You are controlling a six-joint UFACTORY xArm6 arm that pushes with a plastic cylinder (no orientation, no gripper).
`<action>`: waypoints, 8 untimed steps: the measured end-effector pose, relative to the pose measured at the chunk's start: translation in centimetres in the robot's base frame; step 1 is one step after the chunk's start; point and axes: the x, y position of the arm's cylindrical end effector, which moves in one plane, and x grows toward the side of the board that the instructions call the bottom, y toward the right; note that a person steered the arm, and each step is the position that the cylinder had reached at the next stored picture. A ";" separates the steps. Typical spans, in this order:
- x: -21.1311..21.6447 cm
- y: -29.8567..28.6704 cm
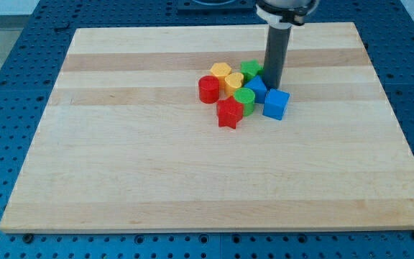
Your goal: Push the blue cube along with red star slightly left
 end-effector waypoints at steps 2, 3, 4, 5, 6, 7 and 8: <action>2.0 2.8; 4.1 2.8; 5.3 2.4; 6.3 2.2; 7.1 1.8; 7.4 1.3; 7.4 0.9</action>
